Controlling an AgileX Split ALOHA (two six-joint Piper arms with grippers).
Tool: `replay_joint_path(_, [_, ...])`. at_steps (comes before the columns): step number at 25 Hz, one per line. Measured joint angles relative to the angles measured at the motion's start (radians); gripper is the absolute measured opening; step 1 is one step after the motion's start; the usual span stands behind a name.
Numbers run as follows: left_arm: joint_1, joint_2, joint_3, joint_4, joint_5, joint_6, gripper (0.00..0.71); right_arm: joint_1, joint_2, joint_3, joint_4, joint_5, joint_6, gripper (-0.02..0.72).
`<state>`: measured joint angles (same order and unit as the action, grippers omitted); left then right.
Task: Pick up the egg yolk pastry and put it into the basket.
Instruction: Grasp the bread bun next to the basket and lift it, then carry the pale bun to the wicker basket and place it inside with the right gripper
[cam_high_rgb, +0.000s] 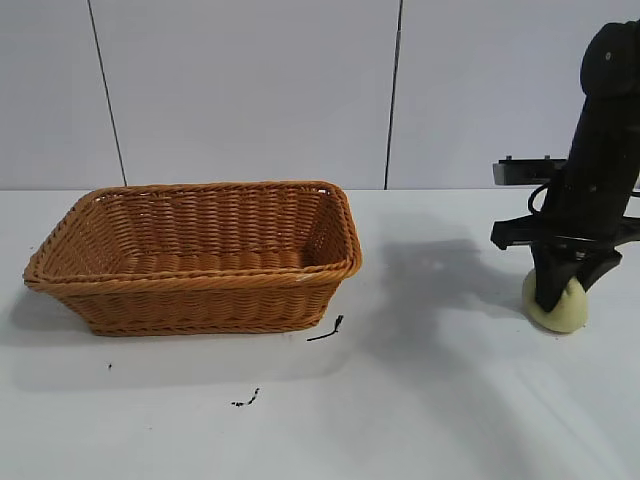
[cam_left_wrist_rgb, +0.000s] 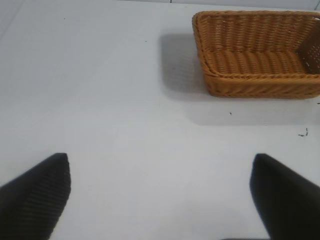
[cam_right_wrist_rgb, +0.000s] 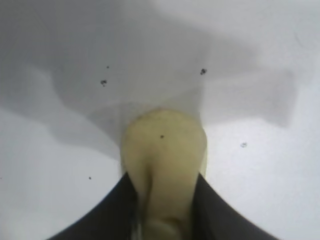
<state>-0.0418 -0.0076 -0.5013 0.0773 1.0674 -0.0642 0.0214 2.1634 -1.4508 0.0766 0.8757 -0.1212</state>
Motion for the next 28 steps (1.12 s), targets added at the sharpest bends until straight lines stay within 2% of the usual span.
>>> replay_joint_path(7, [0.000, 0.000, 0.000, 0.000, 0.000, 0.000, 0.696, 0.000, -0.021, -0.004, 0.008, 0.019, -0.004, 0.102])
replay_joint_path(10, [0.000, 0.000, 0.000, 0.000, 0.000, 0.000, 0.696, 0.000, -0.080, -0.041, 0.001, 0.054, -0.015, 0.102])
replay_joint_path(19, [0.000, 0.000, 0.000, 0.000, 0.000, 0.000, 0.696, 0.002, -0.222, -0.294, -0.008, 0.283, -0.016, 0.102])
replay_joint_path(23, [0.000, 0.000, 0.000, 0.000, 0.000, 0.000, 0.696, 0.048, -0.222, -0.334, -0.024, 0.295, -0.007, 0.102])
replay_joint_path(28, [0.000, 0.000, 0.000, 0.000, 0.000, 0.000, 0.696, 0.172, -0.172, -0.446, -0.031, 0.325, 0.027, 0.102])
